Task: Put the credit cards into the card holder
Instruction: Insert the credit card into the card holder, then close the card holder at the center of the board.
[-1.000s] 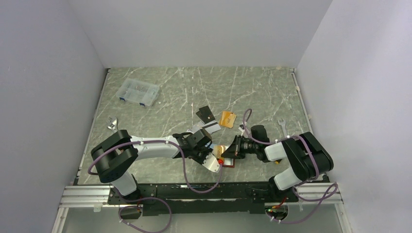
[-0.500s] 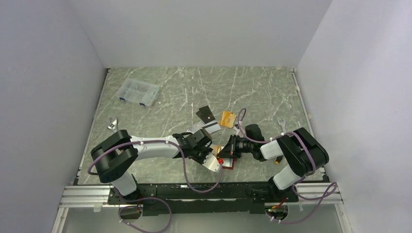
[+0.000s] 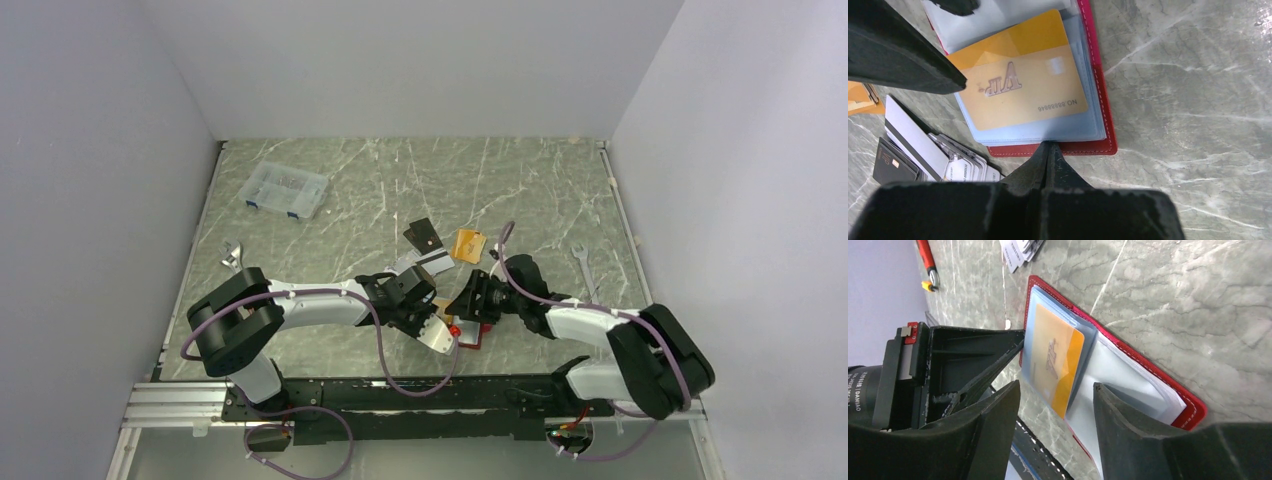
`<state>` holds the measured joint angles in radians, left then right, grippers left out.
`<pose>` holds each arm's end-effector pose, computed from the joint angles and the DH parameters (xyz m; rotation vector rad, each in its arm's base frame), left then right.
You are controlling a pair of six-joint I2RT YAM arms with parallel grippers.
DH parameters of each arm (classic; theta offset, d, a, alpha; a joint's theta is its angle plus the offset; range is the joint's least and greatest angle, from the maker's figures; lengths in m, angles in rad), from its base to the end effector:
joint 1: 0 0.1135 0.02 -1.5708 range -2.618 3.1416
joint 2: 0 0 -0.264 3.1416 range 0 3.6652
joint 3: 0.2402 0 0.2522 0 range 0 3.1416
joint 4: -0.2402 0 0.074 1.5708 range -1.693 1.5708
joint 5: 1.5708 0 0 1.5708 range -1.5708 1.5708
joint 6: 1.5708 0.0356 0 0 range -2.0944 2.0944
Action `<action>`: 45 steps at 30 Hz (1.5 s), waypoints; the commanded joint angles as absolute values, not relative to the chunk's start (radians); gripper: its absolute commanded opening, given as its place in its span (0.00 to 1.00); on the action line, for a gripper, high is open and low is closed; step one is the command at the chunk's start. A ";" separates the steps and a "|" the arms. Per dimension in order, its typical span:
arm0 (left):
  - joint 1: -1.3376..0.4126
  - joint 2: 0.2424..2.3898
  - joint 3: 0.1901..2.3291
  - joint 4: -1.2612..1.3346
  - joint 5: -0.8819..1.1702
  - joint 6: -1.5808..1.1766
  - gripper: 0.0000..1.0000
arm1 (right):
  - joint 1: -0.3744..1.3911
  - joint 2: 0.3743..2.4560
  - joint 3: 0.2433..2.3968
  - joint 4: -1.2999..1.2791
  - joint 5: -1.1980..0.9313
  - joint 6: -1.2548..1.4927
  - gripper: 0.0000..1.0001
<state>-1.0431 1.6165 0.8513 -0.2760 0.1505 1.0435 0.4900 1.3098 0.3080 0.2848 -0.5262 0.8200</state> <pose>0.1492 -0.2666 0.1566 2.2782 1.2655 -0.1963 0.1799 0.1162 0.1257 0.1082 2.5097 1.2235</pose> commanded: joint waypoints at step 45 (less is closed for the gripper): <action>-0.982 1.578 0.910 -0.366 0.192 0.879 0.00 | 0.597 1.125 0.572 -0.254 -0.220 0.671 0.47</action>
